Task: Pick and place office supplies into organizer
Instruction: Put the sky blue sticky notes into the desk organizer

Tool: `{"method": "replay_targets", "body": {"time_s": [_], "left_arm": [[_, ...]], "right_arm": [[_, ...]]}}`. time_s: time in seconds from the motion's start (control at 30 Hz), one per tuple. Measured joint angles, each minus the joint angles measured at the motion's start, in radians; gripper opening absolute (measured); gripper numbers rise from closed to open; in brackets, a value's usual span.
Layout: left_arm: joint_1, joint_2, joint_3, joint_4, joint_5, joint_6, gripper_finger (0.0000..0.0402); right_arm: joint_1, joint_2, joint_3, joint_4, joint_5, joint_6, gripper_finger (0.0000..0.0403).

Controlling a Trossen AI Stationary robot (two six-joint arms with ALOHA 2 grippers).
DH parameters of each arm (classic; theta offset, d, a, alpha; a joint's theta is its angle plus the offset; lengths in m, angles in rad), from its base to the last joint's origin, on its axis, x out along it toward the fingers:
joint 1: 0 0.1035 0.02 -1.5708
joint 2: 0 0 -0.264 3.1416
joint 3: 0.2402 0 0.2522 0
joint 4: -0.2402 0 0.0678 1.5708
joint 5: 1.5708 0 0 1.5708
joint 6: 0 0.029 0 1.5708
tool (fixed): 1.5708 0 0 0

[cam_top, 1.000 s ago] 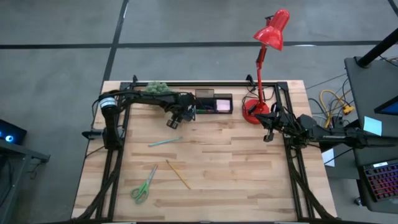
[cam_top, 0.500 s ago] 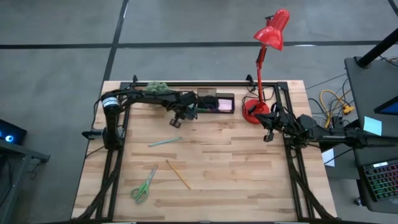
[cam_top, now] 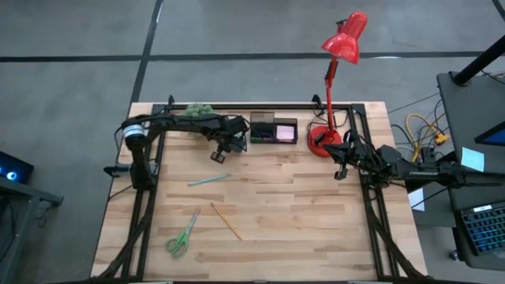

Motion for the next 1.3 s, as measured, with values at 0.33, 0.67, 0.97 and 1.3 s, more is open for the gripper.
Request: {"method": "replay_targets", "body": {"time_s": [0.33, 0.67, 0.97, 1.3], "left_arm": [[-0.030, -0.103, -0.004, -0.032, -0.033, -0.054, 0.0000], [-0.092, -0.127, -0.006, -0.029, -0.059, -0.109, 0.0000], [-0.161, -0.131, -0.005, -0.039, -0.145, -0.181, 0.0000], [-0.233, -0.131, 0.000, -0.041, -0.241, -0.304, 0.0000]], "right_arm": [[0.000, 0.000, 0.000, 0.000, 0.000, 0.000, 0.0008], [0.000, 0.000, 0.000, 0.000, 0.000, 0.000, 0.0009], [0.000, 0.000, 0.000, 0.000, 0.000, 0.000, 0.0009], [0.000, 0.000, 0.000, 0.000, 0.000, 0.000, 0.0009]]}}
